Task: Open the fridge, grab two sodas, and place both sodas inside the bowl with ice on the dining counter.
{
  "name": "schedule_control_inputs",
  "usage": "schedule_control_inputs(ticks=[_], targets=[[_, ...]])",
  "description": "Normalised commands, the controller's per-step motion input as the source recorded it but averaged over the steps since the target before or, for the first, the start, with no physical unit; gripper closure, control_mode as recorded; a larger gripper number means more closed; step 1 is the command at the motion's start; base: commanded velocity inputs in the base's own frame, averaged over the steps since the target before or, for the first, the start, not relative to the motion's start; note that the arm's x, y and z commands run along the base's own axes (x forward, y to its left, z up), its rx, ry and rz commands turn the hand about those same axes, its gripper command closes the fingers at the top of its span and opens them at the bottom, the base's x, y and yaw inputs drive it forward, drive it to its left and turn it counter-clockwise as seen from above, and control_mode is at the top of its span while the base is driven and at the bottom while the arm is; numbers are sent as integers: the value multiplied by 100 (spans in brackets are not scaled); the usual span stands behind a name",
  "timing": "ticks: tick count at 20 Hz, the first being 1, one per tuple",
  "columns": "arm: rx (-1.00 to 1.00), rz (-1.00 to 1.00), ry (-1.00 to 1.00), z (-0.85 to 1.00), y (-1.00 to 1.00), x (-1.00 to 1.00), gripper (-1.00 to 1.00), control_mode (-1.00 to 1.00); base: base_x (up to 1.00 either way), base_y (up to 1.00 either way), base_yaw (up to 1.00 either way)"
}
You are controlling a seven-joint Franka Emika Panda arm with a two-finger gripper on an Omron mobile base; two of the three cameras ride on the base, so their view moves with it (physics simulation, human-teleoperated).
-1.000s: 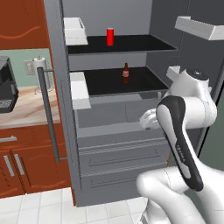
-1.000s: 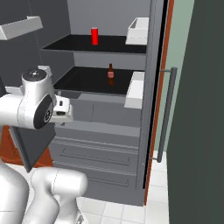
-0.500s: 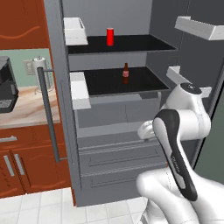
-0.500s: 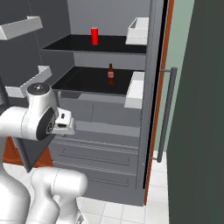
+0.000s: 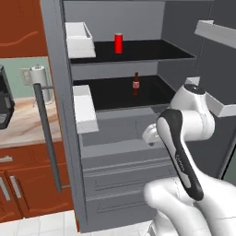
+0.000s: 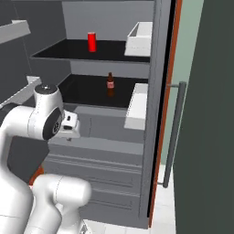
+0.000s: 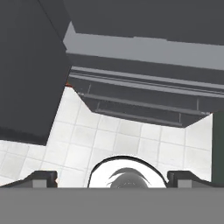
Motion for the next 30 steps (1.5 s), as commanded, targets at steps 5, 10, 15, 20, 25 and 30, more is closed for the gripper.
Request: schedule_control_inputs(ticks=[5,10,15,20,25,30], targets=[[0,0,0,0,0,0,-100,100,69,7,-5],[0,0,0,0,0,0,-100,100,55,1,-7],[0,0,0,0,0,0,-100,100,51,0,-8],[0,-1,-30,-11,0,9,-100,-100,4,0,-1],[0,0,-52,-2,0,5,-100,-100,0,0,0],[4,-3,-36,-5,0,14,-100,-100,0,0,0]])
